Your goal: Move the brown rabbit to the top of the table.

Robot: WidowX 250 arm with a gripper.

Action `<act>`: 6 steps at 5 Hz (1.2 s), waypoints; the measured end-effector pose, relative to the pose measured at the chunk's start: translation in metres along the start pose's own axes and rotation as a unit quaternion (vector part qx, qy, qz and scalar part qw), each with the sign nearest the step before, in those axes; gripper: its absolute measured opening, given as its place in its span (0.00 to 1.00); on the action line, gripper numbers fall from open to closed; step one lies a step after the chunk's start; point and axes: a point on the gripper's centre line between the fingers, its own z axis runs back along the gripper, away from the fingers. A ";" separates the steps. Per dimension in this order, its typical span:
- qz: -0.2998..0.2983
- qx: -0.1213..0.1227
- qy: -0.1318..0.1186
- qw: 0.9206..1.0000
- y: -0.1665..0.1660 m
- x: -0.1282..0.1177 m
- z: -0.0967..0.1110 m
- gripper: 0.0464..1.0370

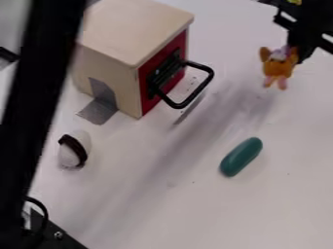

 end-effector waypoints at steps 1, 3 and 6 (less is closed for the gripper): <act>-0.006 0.006 0.018 1.000 0.002 0.014 -0.024 0.04; 0.001 0.006 0.043 0.999 0.004 -0.006 -0.052 0.23; 0.034 0.014 -0.034 0.999 0.014 -0.026 0.037 0.97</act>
